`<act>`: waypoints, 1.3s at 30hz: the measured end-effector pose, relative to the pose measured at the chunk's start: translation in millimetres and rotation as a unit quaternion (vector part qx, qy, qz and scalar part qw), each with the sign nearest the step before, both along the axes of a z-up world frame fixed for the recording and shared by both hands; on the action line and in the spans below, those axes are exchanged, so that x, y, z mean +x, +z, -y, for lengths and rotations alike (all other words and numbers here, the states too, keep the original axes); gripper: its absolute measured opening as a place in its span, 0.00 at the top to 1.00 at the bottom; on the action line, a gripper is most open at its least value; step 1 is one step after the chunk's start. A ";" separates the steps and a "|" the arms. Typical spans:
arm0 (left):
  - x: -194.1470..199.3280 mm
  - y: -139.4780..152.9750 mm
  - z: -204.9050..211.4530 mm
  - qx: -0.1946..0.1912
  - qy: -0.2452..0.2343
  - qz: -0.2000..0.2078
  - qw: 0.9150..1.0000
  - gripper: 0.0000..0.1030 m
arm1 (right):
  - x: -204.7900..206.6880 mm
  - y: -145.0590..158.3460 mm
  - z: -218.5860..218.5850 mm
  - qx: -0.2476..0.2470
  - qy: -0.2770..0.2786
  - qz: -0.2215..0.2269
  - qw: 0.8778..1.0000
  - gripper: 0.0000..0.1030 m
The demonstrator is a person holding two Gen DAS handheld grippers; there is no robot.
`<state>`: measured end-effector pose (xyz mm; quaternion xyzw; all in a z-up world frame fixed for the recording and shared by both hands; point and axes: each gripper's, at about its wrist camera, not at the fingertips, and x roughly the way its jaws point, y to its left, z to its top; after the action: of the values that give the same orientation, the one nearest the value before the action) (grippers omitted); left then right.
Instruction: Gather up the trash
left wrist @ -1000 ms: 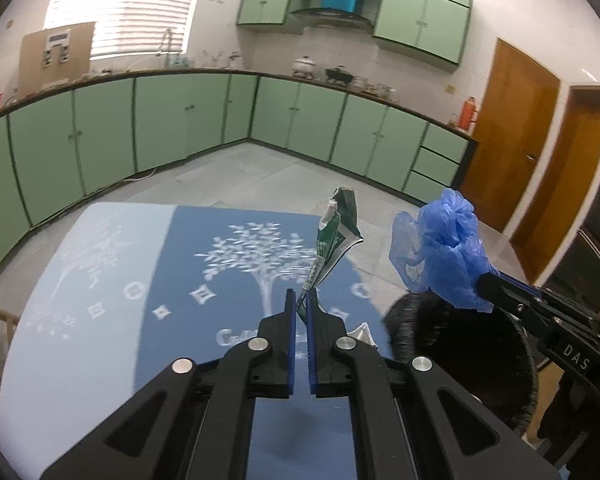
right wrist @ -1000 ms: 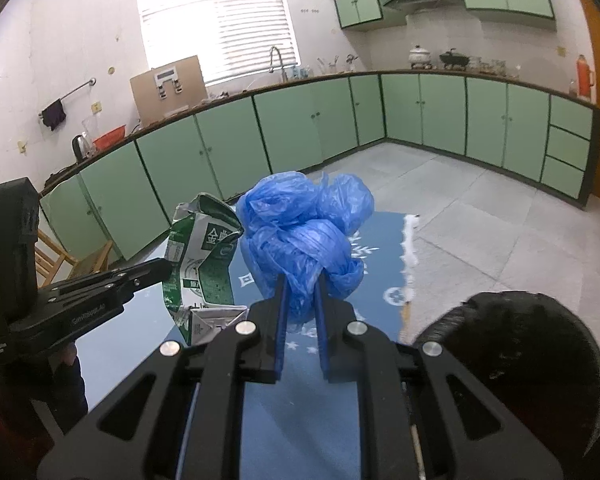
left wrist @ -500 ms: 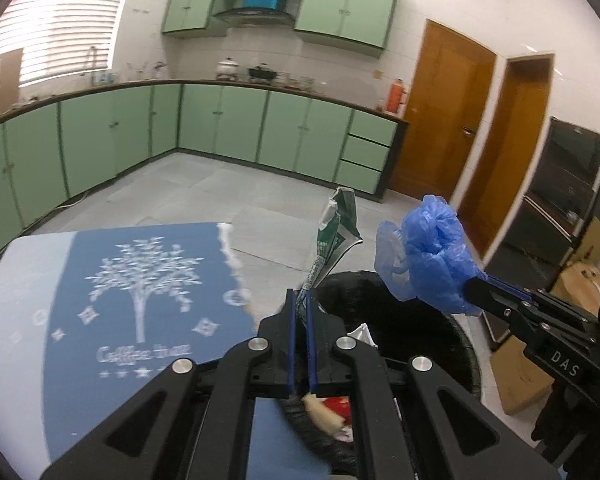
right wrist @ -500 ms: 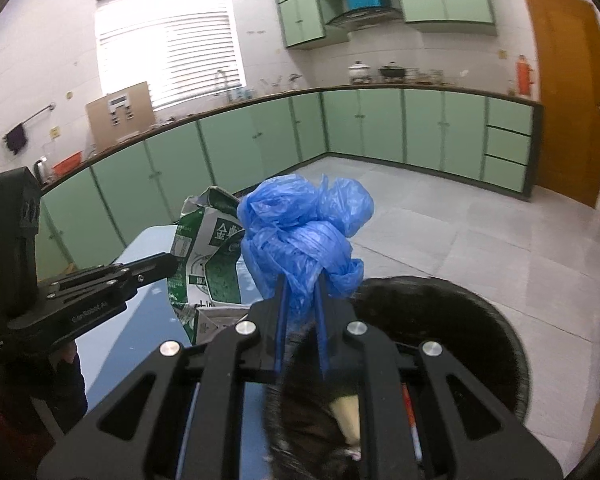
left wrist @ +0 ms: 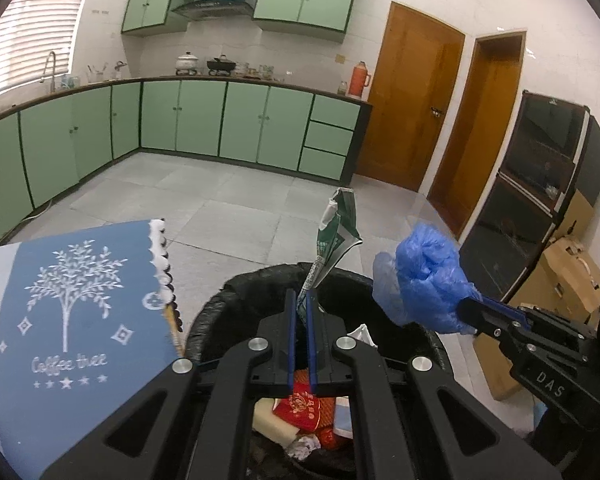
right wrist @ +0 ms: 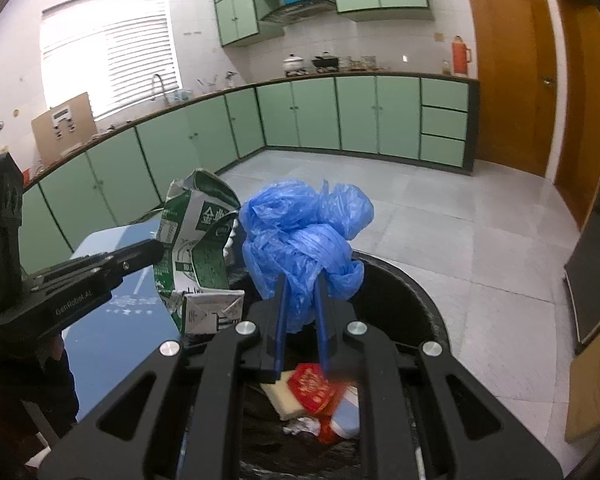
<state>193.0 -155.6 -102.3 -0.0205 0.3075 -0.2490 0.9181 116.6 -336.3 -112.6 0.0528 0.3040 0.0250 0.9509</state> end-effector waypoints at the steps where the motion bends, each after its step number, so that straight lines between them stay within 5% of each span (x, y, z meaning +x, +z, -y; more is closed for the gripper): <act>1: 1.4 -2.4 4.0 0.001 -0.002 -0.002 1.000 0.96 | 0.4 -4.8 3.3 0.002 -0.005 -0.004 1.000 0.89; 7: 9.0 -20.2 18.4 0.008 -0.019 -0.027 0.999 0.94 | 4.8 -30.0 15.0 0.006 -0.022 -0.026 0.999 0.86; 8: 9.4 -21.5 18.7 0.010 -0.019 -0.027 0.999 0.88 | 7.2 -35.3 16.5 0.007 -0.026 -0.032 0.999 0.85; 11: 8.5 -22.1 16.0 0.009 -0.020 -0.026 0.999 0.63 | 12.7 -45.5 19.2 0.010 -0.035 -0.043 0.998 0.69; 15: 5.0 -15.8 3.3 0.002 -0.015 -0.026 1.000 0.56 | 11.0 -52.7 21.5 0.010 -0.047 -0.049 0.998 0.41; 18: -0.7 -6.7 -12.4 -0.005 0.001 -0.017 1.000 0.40 | 5.2 -49.5 21.4 0.004 -0.060 -0.044 0.997 0.14; 29: -36.6 24.2 -69.2 -0.008 0.065 0.003 0.998 0.12 | -22.5 -3.6 4.6 0.026 -0.037 -0.005 0.999 0.06; 39: -78.6 44.6 -79.7 0.015 0.084 0.022 0.996 0.06 | -49.3 42.1 -17.8 0.031 -0.014 0.022 0.999 0.05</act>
<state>114.5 -75.9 -57.7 -0.0271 0.2877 -0.1668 0.9427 67.3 -318.5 -70.5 0.0857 0.2811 0.0219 0.9556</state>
